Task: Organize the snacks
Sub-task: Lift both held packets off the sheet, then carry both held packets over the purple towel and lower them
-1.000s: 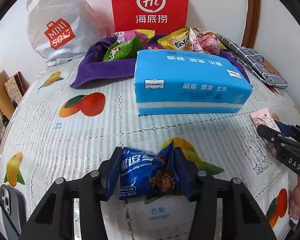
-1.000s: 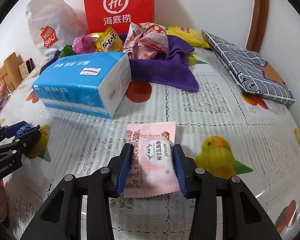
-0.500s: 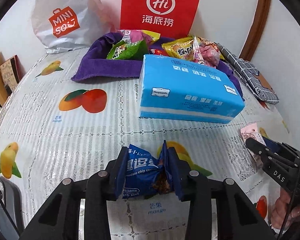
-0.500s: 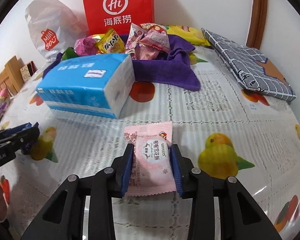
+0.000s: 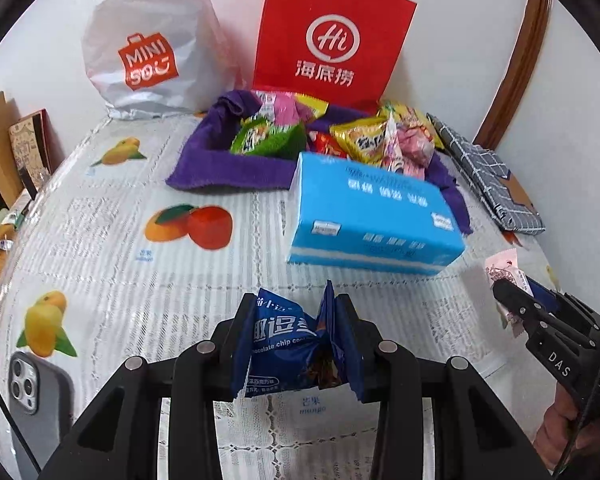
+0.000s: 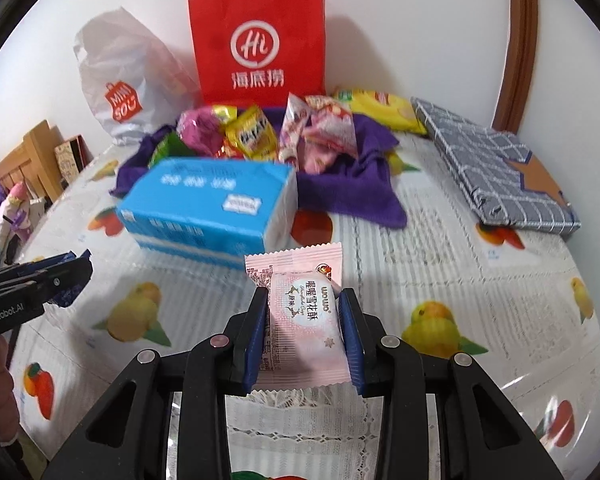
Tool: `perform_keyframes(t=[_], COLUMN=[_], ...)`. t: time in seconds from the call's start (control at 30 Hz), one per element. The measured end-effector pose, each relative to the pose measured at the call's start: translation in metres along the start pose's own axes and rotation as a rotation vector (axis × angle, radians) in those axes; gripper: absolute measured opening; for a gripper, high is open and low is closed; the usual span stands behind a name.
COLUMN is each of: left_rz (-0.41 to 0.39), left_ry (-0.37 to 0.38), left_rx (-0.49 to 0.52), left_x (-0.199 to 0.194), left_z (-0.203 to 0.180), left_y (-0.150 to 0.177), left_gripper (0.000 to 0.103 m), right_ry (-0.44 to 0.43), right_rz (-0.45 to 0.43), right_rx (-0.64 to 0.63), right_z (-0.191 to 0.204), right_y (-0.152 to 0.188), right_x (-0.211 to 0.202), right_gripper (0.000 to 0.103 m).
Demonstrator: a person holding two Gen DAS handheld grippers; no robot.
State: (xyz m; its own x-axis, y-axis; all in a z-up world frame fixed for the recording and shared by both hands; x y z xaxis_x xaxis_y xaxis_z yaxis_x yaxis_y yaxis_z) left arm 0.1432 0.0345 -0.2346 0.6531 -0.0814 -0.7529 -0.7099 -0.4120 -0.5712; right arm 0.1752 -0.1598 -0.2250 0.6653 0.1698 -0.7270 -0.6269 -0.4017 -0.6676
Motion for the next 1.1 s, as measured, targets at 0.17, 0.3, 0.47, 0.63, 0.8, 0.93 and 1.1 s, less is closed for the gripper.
perform_keyframes(t=[0.17,0.3,0.47,0.63,0.8,0.93,1.1], left_rz=[0.008,0.006,-0.013,-0.059,-0.106,-0.123,-0.111], left_ry=[0.027,0.036,0.038,0.035,0.031,0.036,0.065], left_rx=[-0.008,-0.008,-0.004,0.003,-0.003,0.005,0.019], left_x=[-0.009,-0.014,-0.021,-0.032,-0.040,-0.040,-0.023], left_z=[-0.010,-0.020,-0.034,-0.049,-0.059,-0.068,-0.082], left_y=[-0.013,-0.030,-0.058,-0.095,-0.134,-0.159,-0.182], left_gripper=[0.037,0.037,0.037,0.037,0.037,0.037,0.037], right_ry=[0.002,0.028,0.011,0.018,0.008,0.002,-0.003], right_rz=[-0.022,-0.041,-0.074,-0.103,-0.123,-0.142,-0.174], right_rx=[0.015,0.002,0.004,0.005,0.027,0.048,0.056], right_z=[-0.006,-0.013,-0.020,-0.031,-0.045,-0.055,-0.062], right_y=[-0.019,-0.042,-0.072,-0.107,-0.146,-0.175,-0.206], right_x=[-0.010,-0.016,-0.020,-0.016,-0.007,0.001,0.012], right_gripper=[0.035,0.035,0.035,0.035,0.035,0.035,0.035])
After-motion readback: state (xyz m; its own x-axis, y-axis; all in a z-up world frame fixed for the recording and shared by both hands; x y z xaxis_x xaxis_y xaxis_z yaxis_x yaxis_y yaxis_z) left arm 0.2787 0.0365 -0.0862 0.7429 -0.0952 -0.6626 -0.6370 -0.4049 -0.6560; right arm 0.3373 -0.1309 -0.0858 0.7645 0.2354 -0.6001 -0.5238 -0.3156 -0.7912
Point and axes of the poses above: each gripper's, at about its wrist camera, not at the fingertips, and x roughly the way its jaws point, z to its left, y to its underside, the point moved 9 cm from there along x, roughly the way its jaws point, and after that the axes turned 15 degrees about -x, right-handed, at the moved point
